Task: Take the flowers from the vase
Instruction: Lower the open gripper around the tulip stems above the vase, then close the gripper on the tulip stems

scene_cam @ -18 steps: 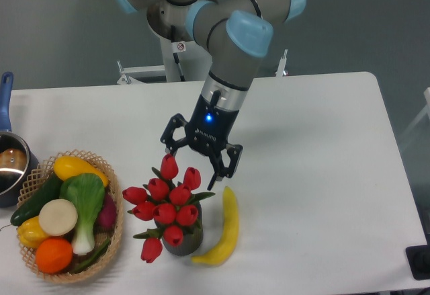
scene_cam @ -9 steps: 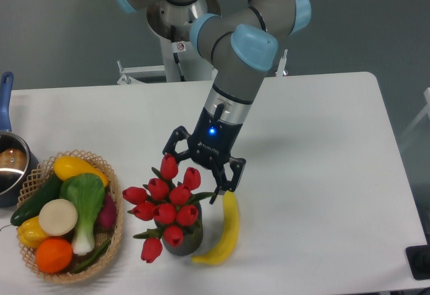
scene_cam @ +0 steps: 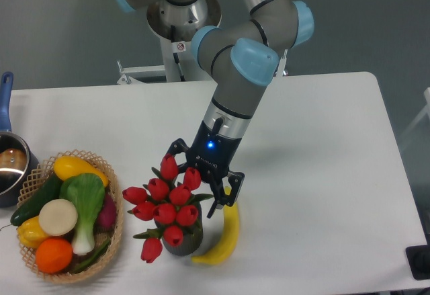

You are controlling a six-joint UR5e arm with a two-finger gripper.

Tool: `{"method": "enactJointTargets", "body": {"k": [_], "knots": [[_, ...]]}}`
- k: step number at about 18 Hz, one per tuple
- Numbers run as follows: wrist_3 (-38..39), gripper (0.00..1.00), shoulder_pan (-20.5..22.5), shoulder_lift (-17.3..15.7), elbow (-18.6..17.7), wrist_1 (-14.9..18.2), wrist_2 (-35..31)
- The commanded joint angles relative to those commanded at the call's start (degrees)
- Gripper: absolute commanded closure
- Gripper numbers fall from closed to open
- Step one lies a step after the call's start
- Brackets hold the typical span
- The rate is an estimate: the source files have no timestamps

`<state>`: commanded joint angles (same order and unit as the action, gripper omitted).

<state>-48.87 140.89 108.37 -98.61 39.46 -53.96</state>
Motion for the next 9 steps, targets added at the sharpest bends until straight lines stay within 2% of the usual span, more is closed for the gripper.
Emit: {"method": "enactJointTargets", "body": {"k": [9], "knots": [[0.0, 0.01, -0.7, 0.09, 0.26, -0.09, 0.26]]}}
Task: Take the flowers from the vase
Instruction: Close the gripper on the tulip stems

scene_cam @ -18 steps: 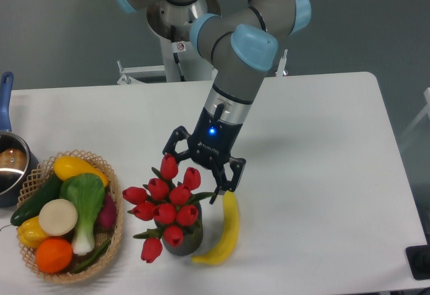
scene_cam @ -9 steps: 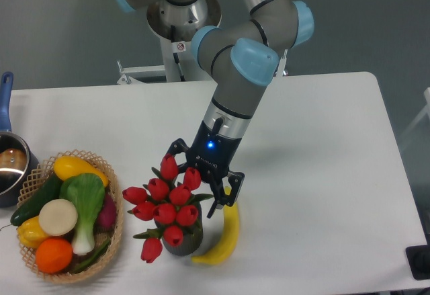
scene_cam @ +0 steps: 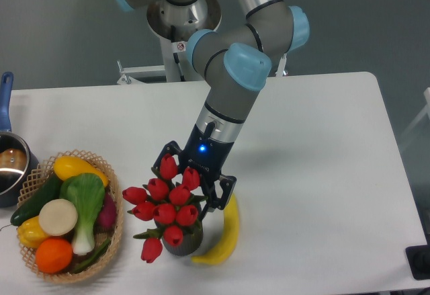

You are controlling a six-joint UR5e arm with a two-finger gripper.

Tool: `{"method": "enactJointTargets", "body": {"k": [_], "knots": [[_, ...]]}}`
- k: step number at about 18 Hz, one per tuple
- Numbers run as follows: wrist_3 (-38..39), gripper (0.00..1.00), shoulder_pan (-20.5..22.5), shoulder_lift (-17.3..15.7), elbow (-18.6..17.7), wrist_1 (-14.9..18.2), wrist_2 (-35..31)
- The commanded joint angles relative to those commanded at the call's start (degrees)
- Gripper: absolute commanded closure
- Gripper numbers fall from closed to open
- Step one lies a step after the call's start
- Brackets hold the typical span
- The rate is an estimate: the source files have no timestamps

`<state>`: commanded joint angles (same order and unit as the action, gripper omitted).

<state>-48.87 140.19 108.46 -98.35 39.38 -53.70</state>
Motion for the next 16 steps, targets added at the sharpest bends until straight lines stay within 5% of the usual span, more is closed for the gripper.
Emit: {"method": "enactJointTargets", "body": {"k": [12, 14, 16], "knots": [[-1.49, 0.41, 0.0, 1.05, 1.23, 0.0, 0.97], [-1.49, 0.57, 0.0, 1.05, 1.23, 0.0, 0.97], [-1.5, 0.59, 0.0, 1.05, 1.32, 0.0, 0.97]]}}
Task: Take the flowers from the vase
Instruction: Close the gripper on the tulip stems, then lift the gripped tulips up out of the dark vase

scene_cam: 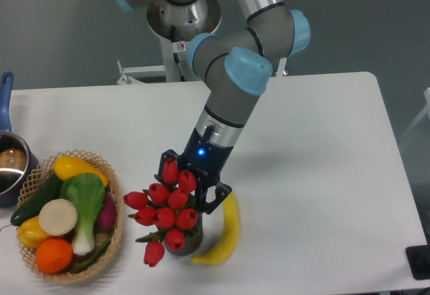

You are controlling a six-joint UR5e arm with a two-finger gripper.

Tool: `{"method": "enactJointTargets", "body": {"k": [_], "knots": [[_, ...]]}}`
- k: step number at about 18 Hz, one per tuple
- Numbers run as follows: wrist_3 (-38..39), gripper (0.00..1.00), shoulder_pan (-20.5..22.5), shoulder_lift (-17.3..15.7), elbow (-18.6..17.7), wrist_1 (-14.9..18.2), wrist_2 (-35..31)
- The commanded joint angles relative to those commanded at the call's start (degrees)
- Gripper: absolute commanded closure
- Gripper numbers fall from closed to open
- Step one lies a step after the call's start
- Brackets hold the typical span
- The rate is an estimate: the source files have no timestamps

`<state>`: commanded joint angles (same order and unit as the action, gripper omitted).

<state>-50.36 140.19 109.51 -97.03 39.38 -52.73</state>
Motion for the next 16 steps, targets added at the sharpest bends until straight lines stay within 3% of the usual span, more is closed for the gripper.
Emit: {"method": "enactJointTargets", "body": {"k": [4, 10, 16], "knots": [[0.09, 0.69, 0.09, -0.35, 0.26, 0.0, 0.52], [0.09, 0.68, 0.88, -0.88, 0.35, 0.0, 4.3], [0.35, 0.66, 2.89, -3.95, 0.53, 0.09, 9.48]]}}
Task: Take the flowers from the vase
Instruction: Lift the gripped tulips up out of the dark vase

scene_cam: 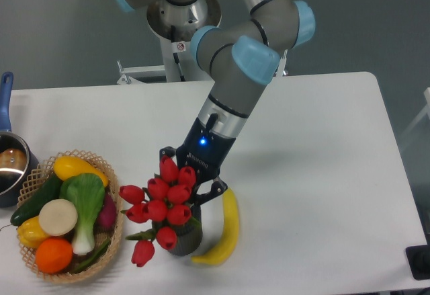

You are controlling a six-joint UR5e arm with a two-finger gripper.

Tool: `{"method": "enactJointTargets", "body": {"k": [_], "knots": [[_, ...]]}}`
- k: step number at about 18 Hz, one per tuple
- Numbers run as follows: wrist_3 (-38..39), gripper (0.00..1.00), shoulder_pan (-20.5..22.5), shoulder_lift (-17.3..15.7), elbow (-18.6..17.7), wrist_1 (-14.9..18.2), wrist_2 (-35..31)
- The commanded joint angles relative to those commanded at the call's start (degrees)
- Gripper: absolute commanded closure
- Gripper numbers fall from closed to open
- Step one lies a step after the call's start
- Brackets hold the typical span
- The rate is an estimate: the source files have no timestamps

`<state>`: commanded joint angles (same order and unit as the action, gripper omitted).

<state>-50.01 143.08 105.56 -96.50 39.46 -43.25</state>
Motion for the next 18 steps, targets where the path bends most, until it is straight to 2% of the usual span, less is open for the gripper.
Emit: {"method": "enactJointTargets", "body": {"k": [7, 14, 18], "knots": [[1.92, 0.66, 2.46, -3.6, 0.0, 0.0, 4.04], [8.08, 0.66, 3.69, -4.05, 4.04, 0.0, 4.67], [9.93, 0.65, 4.13, -4.49, 4.92, 0.0, 6.51]]}}
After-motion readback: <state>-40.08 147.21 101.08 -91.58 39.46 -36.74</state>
